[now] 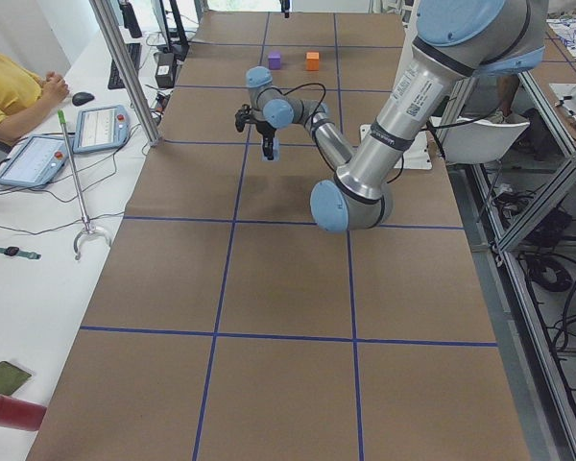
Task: Place blue block between orange and purple blocks
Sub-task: 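Carry the light blue cube with the left gripper toward the table center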
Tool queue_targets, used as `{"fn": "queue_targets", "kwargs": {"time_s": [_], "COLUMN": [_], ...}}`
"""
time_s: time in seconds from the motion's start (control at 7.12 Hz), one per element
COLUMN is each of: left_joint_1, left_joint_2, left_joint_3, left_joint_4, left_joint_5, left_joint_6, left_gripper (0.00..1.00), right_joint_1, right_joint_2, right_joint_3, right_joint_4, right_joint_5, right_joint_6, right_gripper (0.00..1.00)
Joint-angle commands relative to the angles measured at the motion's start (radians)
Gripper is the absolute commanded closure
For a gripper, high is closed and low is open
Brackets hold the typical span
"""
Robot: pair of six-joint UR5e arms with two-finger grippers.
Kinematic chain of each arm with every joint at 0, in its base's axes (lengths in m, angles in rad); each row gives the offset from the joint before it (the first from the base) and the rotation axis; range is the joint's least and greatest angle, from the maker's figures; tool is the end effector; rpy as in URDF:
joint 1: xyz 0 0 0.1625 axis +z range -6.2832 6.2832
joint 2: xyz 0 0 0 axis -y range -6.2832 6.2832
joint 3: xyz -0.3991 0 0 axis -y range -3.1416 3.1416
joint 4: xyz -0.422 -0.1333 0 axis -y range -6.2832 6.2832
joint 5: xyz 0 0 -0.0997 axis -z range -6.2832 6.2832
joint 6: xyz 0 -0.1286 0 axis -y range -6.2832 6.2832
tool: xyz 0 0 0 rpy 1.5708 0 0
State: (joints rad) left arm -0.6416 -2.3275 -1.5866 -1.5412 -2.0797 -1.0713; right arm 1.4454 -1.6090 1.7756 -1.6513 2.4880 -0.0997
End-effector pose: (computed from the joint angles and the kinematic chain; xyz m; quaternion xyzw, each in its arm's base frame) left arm 0.5390 -0.4909 0.1734 -0.0077 0.4223 0.0271 0.9060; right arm -0.0324 -0.5069 0.5607 0.0329 -0.4427 -0.1195 0.8880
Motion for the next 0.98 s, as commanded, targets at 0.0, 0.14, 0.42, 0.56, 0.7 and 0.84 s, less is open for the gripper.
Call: {"fn": "queue_targets", "kwargs": {"time_s": [0.0, 0.14, 0.42, 0.56, 0.7, 0.84], "left_joint_1": [0.117, 0.155, 0.213, 0.247, 0.253, 0.264], "left_joint_2": [-0.285, -0.484, -0.587, -0.592, -0.592, -0.592], "left_joint_3": [0.231, 0.493, 0.672, 0.721, 0.738, 0.747], "left_joint_4": [-0.006, -0.013, -0.124, -0.182, -0.189, -0.189], "left_joint_5": [0.129, 0.186, 0.263, 0.361, 0.365, 0.365], "left_joint_6": [-0.119, -0.133, -0.136, -0.141, -0.151, -0.153], "left_gripper": [1.0, 1.0, 1.0, 1.0, 0.69, 0.27], "right_joint_1": [-0.002, -0.003, -0.007, -0.008, -0.011, -0.013], "right_joint_2": [0.001, 0.001, 0.0, 0.0, -0.002, -0.002], "right_joint_3": [-0.001, -0.001, -0.002, -0.002, -0.002, -0.002], "right_joint_4": [0.02, 0.025, 0.025, 0.025, 0.025, 0.025], "right_joint_5": [0.0, 0.002, 0.009, 0.009, 0.011, 0.012], "right_joint_6": [0.002, 0.002, 0.002, 0.0, 0.0, 0.0], "right_gripper": [0.0, 0.0, 0.0, 0.0, 0.0, 0.0]}}
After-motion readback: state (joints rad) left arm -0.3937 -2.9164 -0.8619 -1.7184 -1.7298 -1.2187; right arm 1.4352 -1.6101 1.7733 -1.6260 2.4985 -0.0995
